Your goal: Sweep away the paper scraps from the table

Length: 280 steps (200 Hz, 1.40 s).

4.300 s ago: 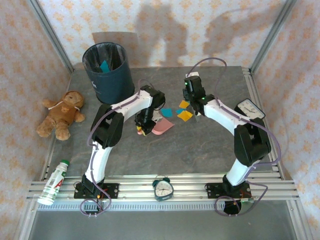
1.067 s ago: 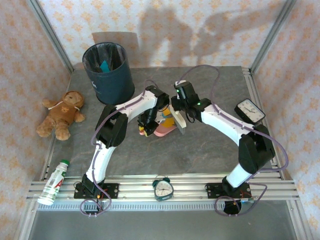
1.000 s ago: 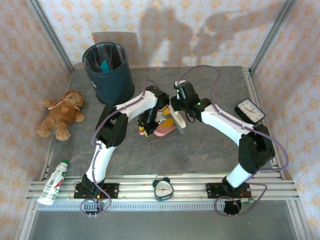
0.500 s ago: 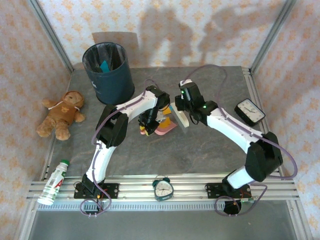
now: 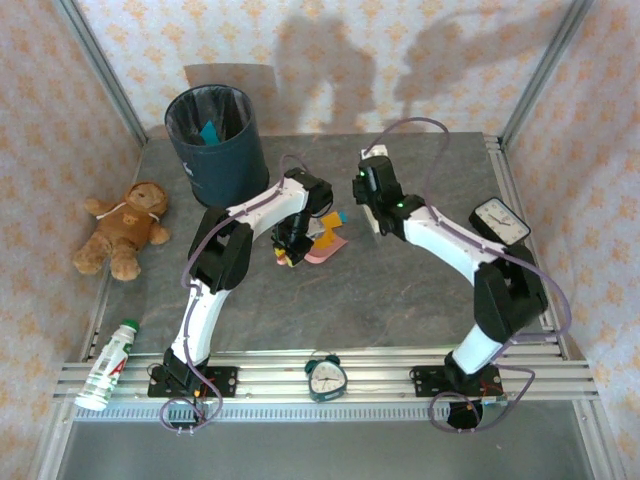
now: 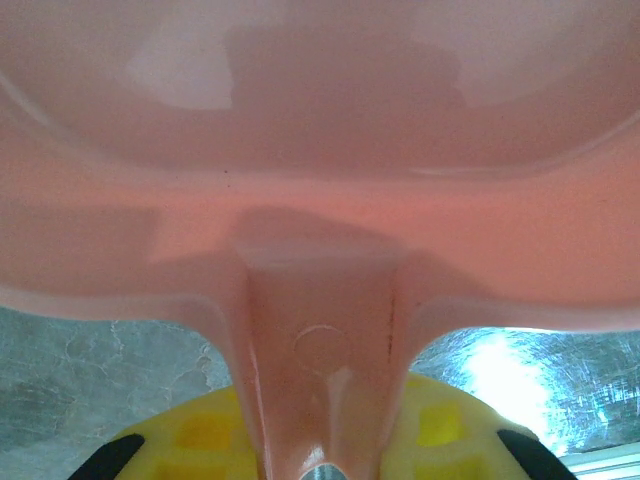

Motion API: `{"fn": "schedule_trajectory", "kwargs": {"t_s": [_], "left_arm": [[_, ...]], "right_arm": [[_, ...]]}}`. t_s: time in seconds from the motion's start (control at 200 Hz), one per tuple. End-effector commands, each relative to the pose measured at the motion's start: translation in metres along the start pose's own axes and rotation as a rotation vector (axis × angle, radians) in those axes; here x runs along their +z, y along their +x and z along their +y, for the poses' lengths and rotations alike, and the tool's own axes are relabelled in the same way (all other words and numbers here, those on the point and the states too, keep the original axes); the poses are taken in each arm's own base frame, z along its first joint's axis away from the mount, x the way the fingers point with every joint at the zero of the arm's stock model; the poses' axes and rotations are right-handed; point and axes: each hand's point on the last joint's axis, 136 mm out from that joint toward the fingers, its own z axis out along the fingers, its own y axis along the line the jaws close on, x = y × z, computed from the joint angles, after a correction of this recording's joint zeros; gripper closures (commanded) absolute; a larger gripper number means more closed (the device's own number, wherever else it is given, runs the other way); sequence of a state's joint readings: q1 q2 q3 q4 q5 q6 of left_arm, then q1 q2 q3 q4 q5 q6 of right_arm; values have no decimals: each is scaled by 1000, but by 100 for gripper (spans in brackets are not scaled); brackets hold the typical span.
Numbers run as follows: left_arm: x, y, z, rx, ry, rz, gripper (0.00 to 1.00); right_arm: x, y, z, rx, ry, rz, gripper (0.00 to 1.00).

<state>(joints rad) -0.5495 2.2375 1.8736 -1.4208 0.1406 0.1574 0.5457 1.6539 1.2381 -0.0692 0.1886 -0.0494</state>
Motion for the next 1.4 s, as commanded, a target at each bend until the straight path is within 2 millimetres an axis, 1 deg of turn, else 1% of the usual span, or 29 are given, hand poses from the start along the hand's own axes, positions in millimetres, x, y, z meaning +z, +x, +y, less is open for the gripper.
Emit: {"fn": "schedule_trajectory", "kwargs": {"t_s": [0.0,0.09,0.27,0.445,0.601,0.761,0.966,1.226,1.396], "left_arm": [[-4,4,8,-15,-29,-7,100],[-4,4,7,-15,-27,-8,100],[-3,4,7,-10,-24,-5,100],[-2,4,6,-3,-21,-5,100],[-3,3,6,-4,-19,-10,100],[-5,3,6,0,-18,-24,100],[-8,2,7,8,-24,-47,100],[-6,4,8,15,-34,-52,100],[-8,5,6,33,-33,-55,100]], "right_arm": [[8,-44,6,-31,3,-124,100],[17,-46,14,-55,-25,-124,100],[27,-36,34,-83,-120,-103,100],[31,-22,49,-106,-202,-65,100],[30,-11,62,-122,-274,-17,100],[20,-6,71,-126,-345,13,100],[6,-2,76,-109,-403,49,100],[-14,2,74,-100,-436,77,100],[-27,1,70,-92,-441,76,100]]}}
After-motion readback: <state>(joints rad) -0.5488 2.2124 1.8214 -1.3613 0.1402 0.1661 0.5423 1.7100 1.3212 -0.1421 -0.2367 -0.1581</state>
